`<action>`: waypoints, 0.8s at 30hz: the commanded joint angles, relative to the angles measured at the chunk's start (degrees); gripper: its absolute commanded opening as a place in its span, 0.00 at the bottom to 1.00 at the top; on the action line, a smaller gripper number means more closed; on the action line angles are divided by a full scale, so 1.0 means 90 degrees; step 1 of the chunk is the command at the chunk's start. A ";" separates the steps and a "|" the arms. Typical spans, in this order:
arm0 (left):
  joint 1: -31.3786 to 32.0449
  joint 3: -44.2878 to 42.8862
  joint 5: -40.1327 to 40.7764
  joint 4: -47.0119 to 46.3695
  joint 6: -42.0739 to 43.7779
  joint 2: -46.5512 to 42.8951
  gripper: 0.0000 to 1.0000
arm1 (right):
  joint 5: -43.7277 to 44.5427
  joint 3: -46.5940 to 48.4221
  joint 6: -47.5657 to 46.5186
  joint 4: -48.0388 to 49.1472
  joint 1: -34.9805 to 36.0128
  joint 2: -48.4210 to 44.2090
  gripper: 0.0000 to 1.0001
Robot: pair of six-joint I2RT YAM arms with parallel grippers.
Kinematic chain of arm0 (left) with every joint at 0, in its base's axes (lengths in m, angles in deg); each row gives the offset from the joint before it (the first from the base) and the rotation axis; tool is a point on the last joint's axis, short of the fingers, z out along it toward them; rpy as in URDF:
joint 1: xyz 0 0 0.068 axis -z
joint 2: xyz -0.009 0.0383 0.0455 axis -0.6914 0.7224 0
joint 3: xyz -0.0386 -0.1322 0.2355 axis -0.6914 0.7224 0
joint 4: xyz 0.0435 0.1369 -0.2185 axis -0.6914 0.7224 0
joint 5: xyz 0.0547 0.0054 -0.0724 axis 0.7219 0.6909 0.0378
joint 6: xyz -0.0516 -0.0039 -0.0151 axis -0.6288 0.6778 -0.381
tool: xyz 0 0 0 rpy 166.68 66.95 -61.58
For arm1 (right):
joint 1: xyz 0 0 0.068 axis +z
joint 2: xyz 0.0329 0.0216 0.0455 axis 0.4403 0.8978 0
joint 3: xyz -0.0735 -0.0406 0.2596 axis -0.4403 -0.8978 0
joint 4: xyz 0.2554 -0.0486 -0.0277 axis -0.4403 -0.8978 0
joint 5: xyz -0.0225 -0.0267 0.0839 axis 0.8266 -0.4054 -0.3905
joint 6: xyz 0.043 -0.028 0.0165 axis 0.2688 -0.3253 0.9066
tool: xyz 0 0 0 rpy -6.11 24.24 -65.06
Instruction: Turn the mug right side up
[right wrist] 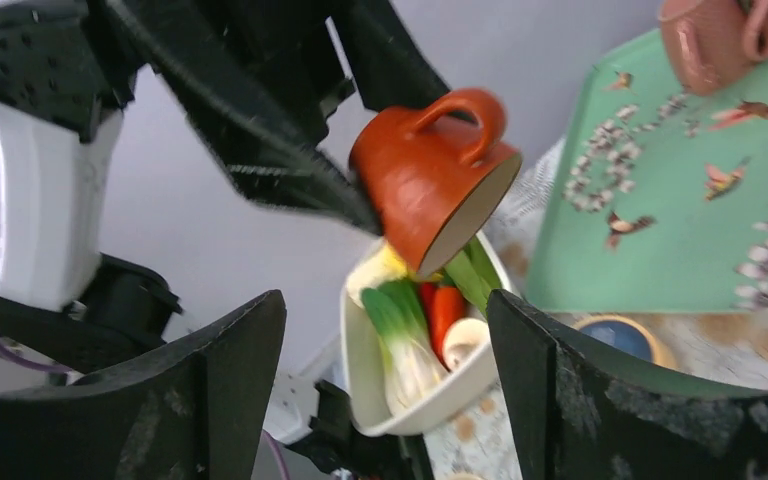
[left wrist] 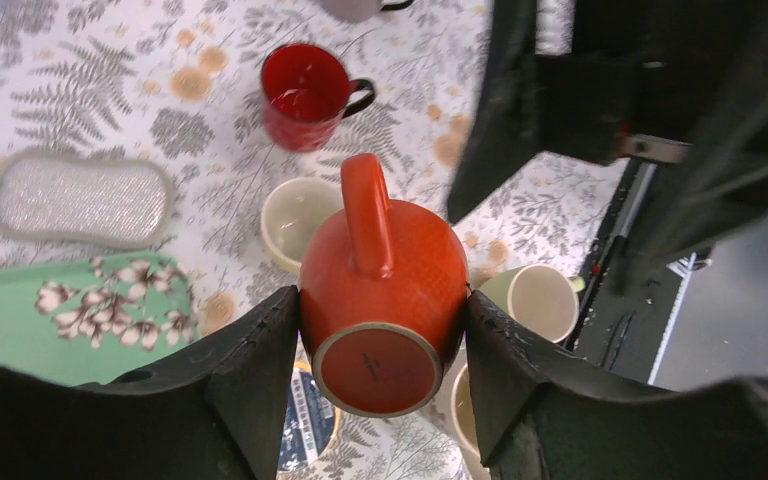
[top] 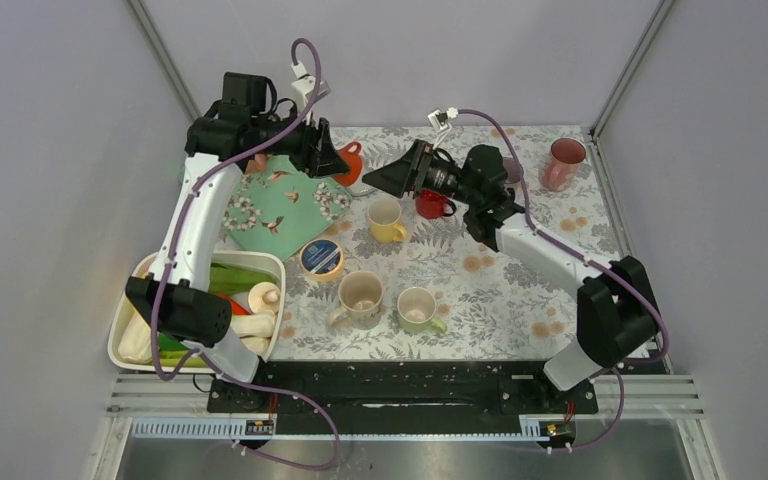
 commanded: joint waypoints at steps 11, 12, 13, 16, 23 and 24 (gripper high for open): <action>0.0590 -0.0199 -0.0686 -0.0079 0.0146 -0.0472 0.00 | -0.0466 0.0582 0.4263 0.5149 0.0086 0.1520 0.53; 0.0616 -0.0234 -0.0698 -0.0055 0.0187 -0.0457 0.00 | -0.0402 0.0610 0.4457 0.5372 0.0087 0.1599 0.46; 0.0640 -0.0251 -0.0707 -0.0018 0.0229 -0.0444 0.00 | -0.0273 0.0619 0.4669 0.5557 0.0086 0.1658 0.39; 0.0658 -0.0193 -0.0715 0.0014 0.0296 -0.0438 0.00 | -0.0200 0.0635 0.4727 0.5686 0.0084 0.1694 0.18; 0.0619 0.0056 -0.0094 0.0089 0.0614 -0.0596 0.71 | -0.0488 0.0215 0.3744 0.4526 -0.0059 0.1213 0.00; 0.0575 0.0104 0.0090 0.0089 0.0677 -0.0674 0.93 | -0.0511 0.0051 0.3208 0.3966 -0.0118 0.0968 0.00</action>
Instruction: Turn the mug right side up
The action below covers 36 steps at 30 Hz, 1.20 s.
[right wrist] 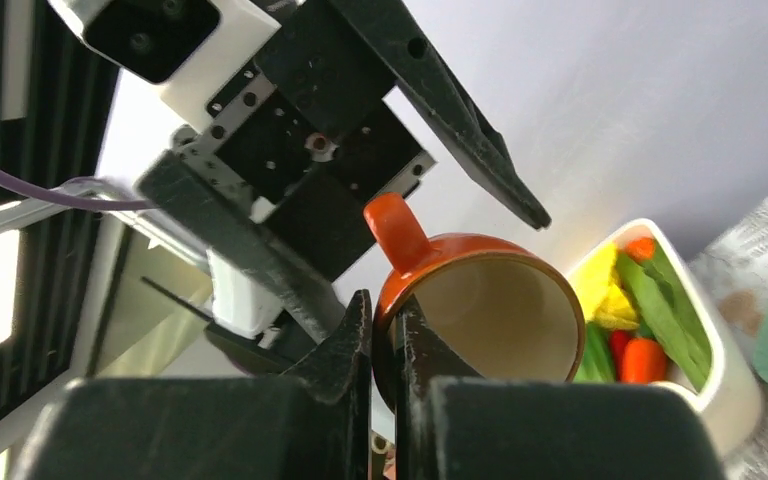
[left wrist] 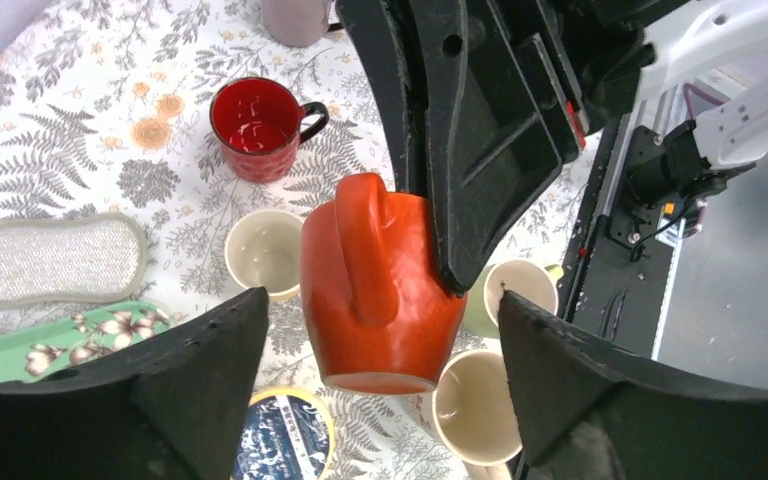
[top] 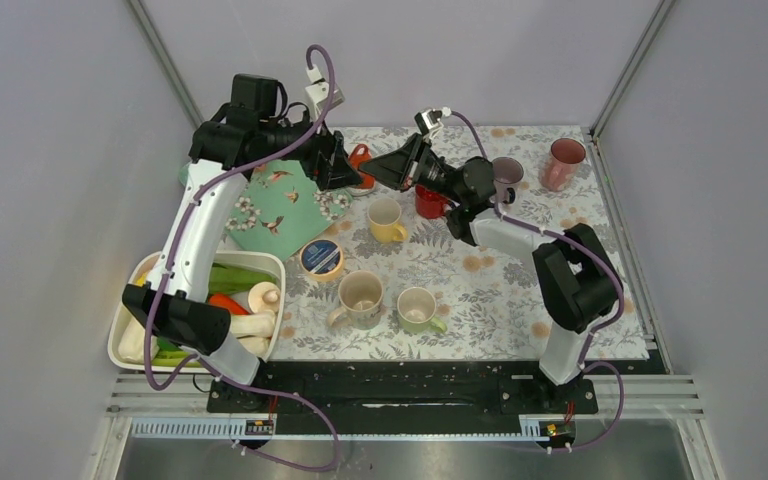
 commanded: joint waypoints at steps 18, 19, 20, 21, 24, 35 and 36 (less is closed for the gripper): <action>-0.1272 0.2409 0.3070 -0.0487 0.0981 -0.1056 0.99 | 0.6315 -0.1103 -0.8457 -1.2085 -0.1282 -0.3674 0.00; -0.1279 0.2532 0.3136 -0.0545 0.0990 -0.1097 0.99 | 0.6353 -0.1215 -0.8478 -1.2068 -0.1671 -0.3698 0.00; -0.1302 0.2653 0.3208 -0.0613 0.1002 -0.1140 0.99 | 0.6326 -0.1329 -0.8494 -1.2039 -0.2139 -0.3699 0.00; -0.1308 0.2818 0.3286 -0.0696 0.1039 -0.1183 0.99 | 0.6245 -0.1435 -0.8524 -1.2015 -0.2761 -0.3670 0.00; -0.1356 0.3085 0.3429 -0.0837 0.1102 -0.1306 0.99 | 0.5893 -0.1696 -0.8627 -1.1688 -0.4157 -0.3433 0.00; -0.1451 0.3304 0.3793 -0.0852 0.1309 -0.1285 0.99 | 0.5296 -0.1467 -0.8224 -1.0701 -0.6085 -0.1703 0.00; -0.1461 0.3305 0.3860 -0.0854 0.1321 -0.1267 0.99 | 0.5256 -0.1479 -0.8198 -1.0655 -0.6099 -0.1594 0.00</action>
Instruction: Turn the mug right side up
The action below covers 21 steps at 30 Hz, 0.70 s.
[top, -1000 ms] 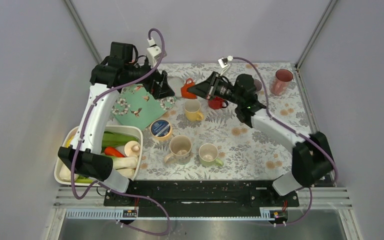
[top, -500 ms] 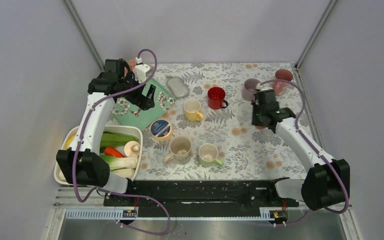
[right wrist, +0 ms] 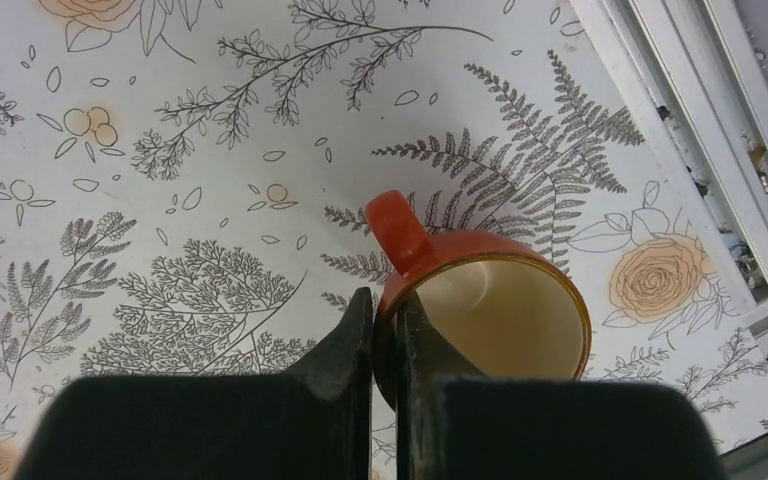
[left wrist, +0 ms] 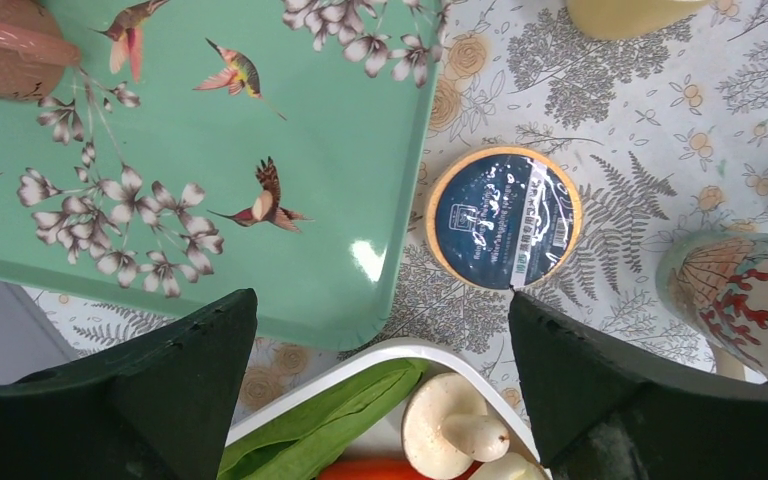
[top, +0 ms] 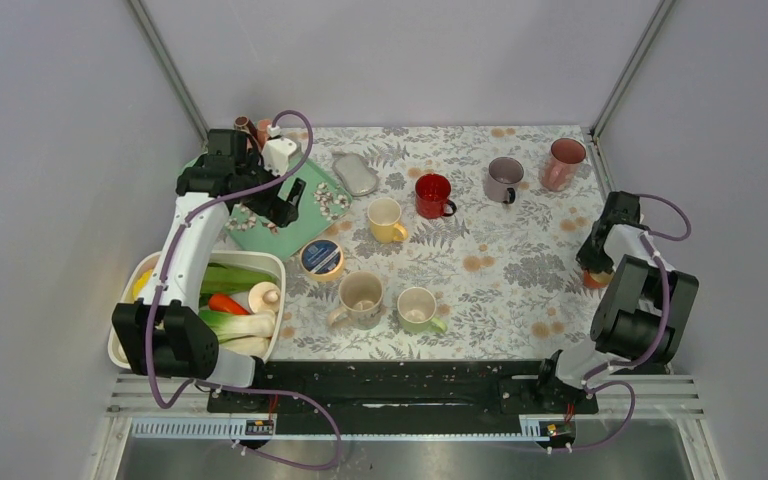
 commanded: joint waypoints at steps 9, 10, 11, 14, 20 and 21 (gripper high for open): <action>-0.0265 -0.0344 0.0787 -0.0262 0.0320 0.0232 0.99 | -0.0545 0.0374 0.0041 0.0181 -0.0083 0.0229 0.56; -0.0302 -0.0515 0.0812 -0.0257 0.0308 0.0340 0.99 | -0.0654 0.0361 0.0009 0.0143 -0.0083 0.0113 0.59; -0.0309 -0.0690 0.0815 -0.0256 0.0315 0.0485 0.99 | -0.0815 0.0348 -0.0025 0.0103 -0.0078 -0.0009 0.62; -0.0562 -0.1467 0.0913 -0.0321 0.0299 0.1116 0.99 | -0.0992 0.0347 -0.0132 -0.0066 0.0015 -0.0455 0.68; -0.0764 -0.3830 0.2009 -0.0470 -0.0682 0.3455 0.99 | -0.0901 0.0296 -0.0194 -0.0334 0.0319 -0.1273 0.70; -0.0781 -0.4150 0.2243 -0.0614 -0.1063 0.3784 0.99 | -0.0902 0.0267 -0.0191 -0.0318 0.0384 -0.1374 0.70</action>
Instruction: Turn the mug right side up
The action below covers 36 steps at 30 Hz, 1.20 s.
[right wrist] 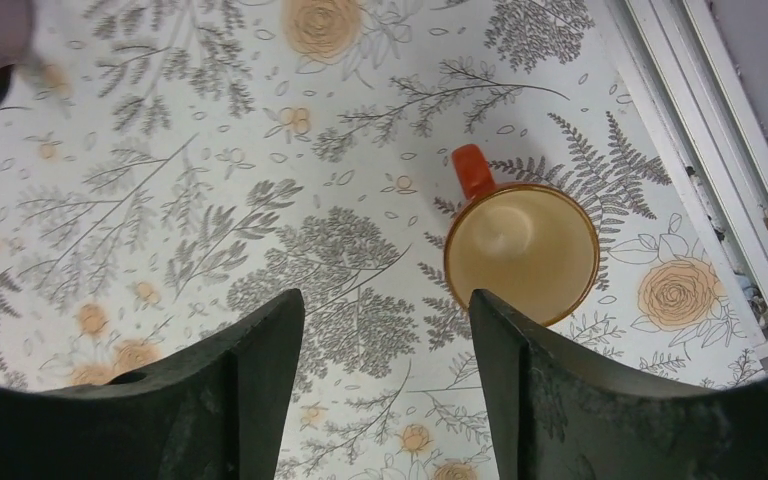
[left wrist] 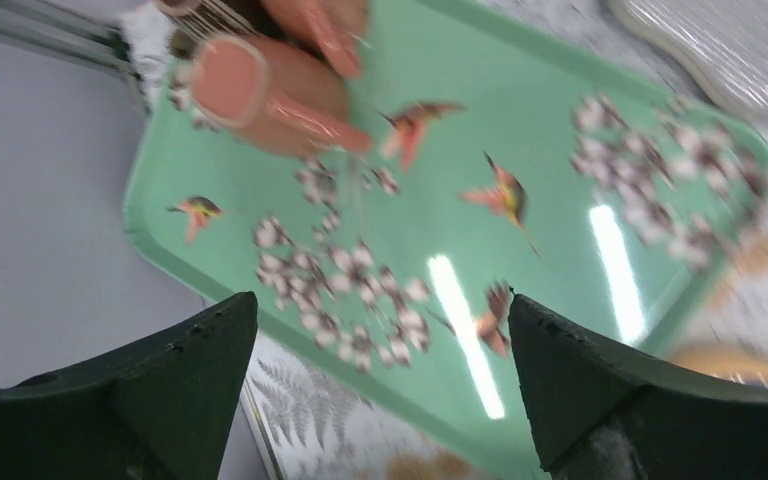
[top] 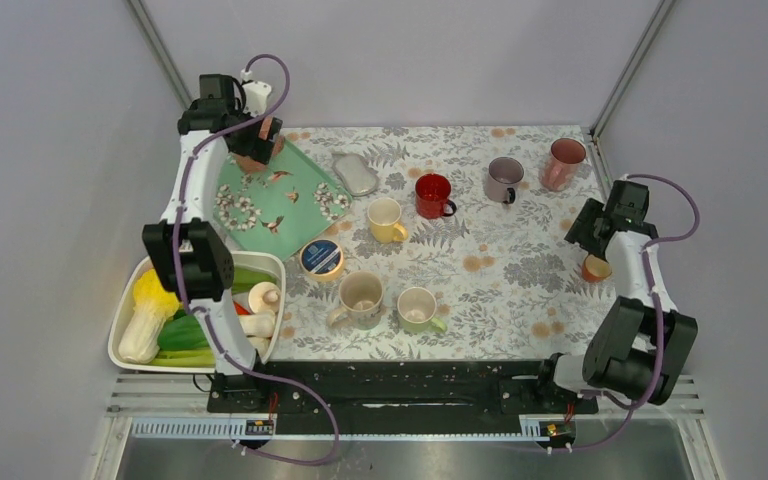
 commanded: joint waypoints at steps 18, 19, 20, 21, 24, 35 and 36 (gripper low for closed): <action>-0.0349 -0.2664 0.1859 -0.1824 -0.3890 0.3754 0.76 | -0.0498 -0.0244 -0.0161 0.0257 0.0465 -0.1365 0.70; -0.0356 -0.2867 0.1775 -0.1724 -0.3917 0.3888 0.75 | -0.0475 -0.0254 -0.0168 0.0263 0.0465 -0.1376 0.69; -0.0366 -0.3047 0.1721 -0.1639 -0.3965 0.3996 0.72 | -0.0459 -0.0259 -0.0166 0.0267 0.0465 -0.1385 0.69; -0.0383 -0.3164 0.1687 -0.1555 -0.4006 0.4072 0.68 | -0.0448 -0.0267 -0.0181 0.0261 0.0465 -0.1395 0.69; -0.0424 -0.3153 0.1609 -0.1503 -0.4163 0.4087 0.52 | -0.0465 -0.0277 -0.0206 0.0267 0.0466 -0.1418 0.69; -0.0556 -0.1772 0.1446 -0.1692 -0.4250 0.3451 0.10 | -0.0786 -0.0265 -0.0212 0.0315 0.0470 -0.1543 0.69; -0.0566 -0.1648 0.1401 -0.1706 -0.4224 0.3342 0.02 | -0.0832 -0.0269 -0.0214 0.0323 0.0474 -0.1552 0.69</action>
